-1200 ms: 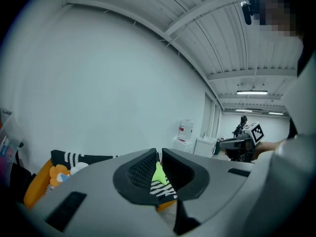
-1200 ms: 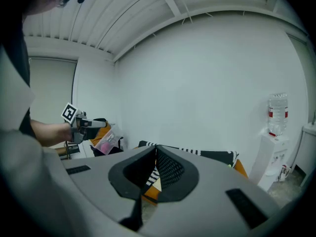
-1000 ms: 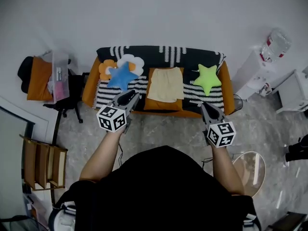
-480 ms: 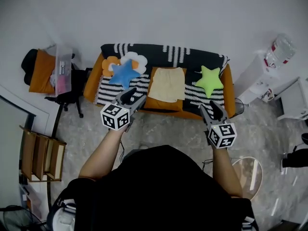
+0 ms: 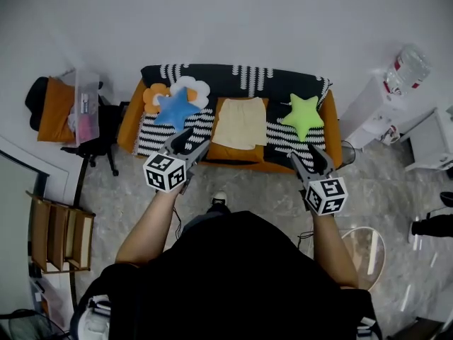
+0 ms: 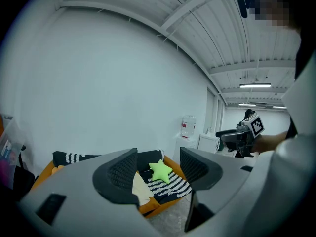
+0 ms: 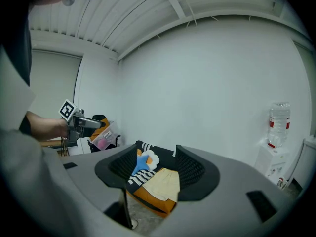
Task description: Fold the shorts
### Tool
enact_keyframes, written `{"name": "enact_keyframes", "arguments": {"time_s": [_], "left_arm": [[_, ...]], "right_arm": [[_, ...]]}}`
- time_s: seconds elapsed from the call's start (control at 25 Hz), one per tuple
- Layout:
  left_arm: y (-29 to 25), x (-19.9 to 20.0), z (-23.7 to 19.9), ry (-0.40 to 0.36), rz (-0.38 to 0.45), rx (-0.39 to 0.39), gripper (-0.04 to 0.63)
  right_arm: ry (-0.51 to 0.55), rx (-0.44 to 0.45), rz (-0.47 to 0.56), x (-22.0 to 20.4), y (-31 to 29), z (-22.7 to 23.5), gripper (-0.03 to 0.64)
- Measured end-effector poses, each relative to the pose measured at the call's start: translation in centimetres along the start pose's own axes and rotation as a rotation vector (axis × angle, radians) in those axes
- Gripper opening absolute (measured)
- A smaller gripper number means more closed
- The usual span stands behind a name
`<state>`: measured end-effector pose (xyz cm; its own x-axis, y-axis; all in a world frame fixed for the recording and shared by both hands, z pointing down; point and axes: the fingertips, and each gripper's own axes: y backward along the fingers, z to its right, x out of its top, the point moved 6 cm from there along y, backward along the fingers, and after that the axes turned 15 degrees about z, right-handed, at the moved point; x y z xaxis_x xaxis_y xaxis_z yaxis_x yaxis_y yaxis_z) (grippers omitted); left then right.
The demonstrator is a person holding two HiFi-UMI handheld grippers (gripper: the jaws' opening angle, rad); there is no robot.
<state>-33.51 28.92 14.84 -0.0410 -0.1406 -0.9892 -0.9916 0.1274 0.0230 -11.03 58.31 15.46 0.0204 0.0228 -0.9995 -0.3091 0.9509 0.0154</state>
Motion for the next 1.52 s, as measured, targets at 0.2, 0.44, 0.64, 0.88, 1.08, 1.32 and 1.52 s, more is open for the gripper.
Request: {"name": "enact_keyframes", "arguments": {"time_s": [0.2, 0.44, 0.64, 0.88, 1.08, 1.32, 1.52], "left_arm": [[-1.5, -0.4, -0.9, 0.005, 0.001, -0.007, 0.290], [-3.9, -0.9, -2.4, 0.025, -0.005, -0.019, 0.291], [-5.5, -1.3, -4.0, 0.034, -0.011, -0.030, 0.291], [-7.4, -1.6, -7.6, 0.045, -0.014, -0.029, 0.291], [-9.1, -1.8, -11.3, 0.059, -0.033, -0.022, 0.291], [-11.4, -2.1, -15.9, 0.070, -0.048, -0.010, 0.291], [-13.8, -1.9, -19.4, 0.084, -0.048, -0.020, 0.291]], "right_arm": [[0.001, -0.006, -0.007, -0.4, -0.9, 0.7, 0.252], [0.008, -0.015, -0.023, -0.5, -2.7, 2.0, 0.252], [0.004, -0.030, -0.042, -1.2, -4.3, 2.7, 0.253], [0.009, -0.037, -0.055, -1.9, -7.6, 3.2, 0.253], [0.008, -0.048, -0.070, -1.9, -11.1, 4.1, 0.253], [0.020, -0.064, -0.087, -2.0, -14.9, 5.1, 0.255], [0.031, -0.095, -0.099, -1.9, -17.9, 5.7, 0.261]]}}
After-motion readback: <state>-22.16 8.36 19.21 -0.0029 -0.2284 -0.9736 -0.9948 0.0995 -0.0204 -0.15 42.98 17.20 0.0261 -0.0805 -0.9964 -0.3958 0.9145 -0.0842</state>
